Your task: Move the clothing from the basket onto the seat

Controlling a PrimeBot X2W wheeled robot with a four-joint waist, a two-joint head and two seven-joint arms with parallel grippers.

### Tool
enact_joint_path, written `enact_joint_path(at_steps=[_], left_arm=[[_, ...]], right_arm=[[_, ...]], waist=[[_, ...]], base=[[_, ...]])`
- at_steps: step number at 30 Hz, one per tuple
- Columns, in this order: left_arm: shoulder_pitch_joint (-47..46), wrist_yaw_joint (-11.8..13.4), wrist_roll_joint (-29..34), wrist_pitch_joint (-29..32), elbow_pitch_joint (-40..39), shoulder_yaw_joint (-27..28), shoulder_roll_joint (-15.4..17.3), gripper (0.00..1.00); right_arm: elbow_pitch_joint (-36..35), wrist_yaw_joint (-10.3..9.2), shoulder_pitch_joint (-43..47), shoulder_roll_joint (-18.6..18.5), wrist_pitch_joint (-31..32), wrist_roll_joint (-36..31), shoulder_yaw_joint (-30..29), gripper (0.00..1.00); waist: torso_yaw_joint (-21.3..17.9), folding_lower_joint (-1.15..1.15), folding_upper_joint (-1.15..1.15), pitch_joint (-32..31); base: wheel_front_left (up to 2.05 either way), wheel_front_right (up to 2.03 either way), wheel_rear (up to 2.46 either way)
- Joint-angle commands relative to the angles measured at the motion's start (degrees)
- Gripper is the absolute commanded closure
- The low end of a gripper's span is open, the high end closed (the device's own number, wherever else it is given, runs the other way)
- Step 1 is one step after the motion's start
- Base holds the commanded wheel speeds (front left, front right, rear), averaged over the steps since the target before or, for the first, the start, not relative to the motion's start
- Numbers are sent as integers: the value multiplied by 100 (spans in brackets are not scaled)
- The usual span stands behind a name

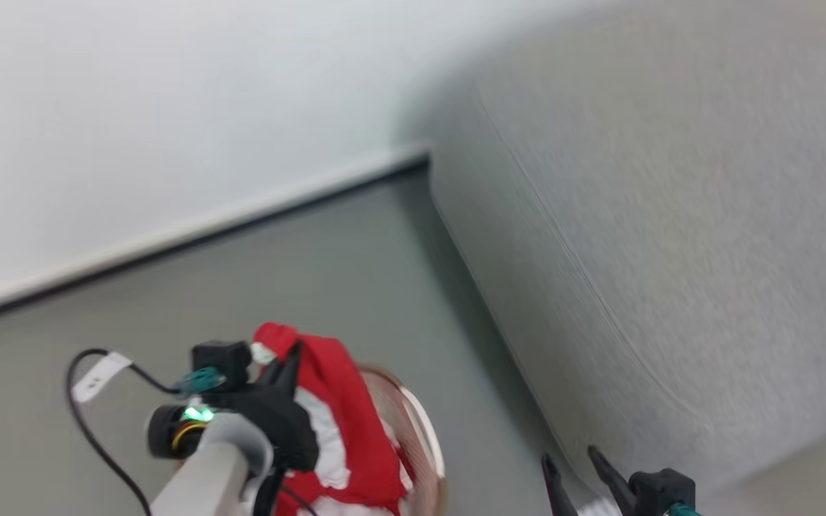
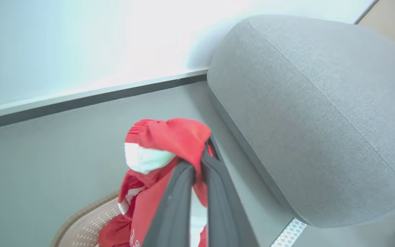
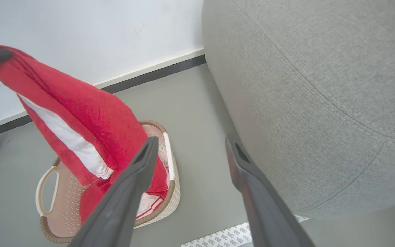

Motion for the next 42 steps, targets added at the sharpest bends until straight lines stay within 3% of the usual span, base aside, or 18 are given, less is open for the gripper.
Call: enact_joint_path(at_steps=[1,13,30,42], left_arm=[[172,61,-83,39,-125,-116,-19,100],[-436,484,-66,322,-1592,-764,-15,100],[-527,506,-92,681,-2261,-1047,-6,100],[-625,488,-305,832,-2574,-1569,-12,100]], right_arm=[[-73,2,153,-21,54,-30,44,0],[-786,2,314,-47,497,-15,276,0],[-1007,2,19,-11,743,87,582,0],[-320,2,-1016,-13,1100,355,1046,0]], waist=[[897,2,1,-1170],[1159,2,1,-1474],[1286,2,1,-1446],[1612,2,1,-1436]], base=[[0,0,0],[0,0,0],[0,0,0],[0,0,0]])
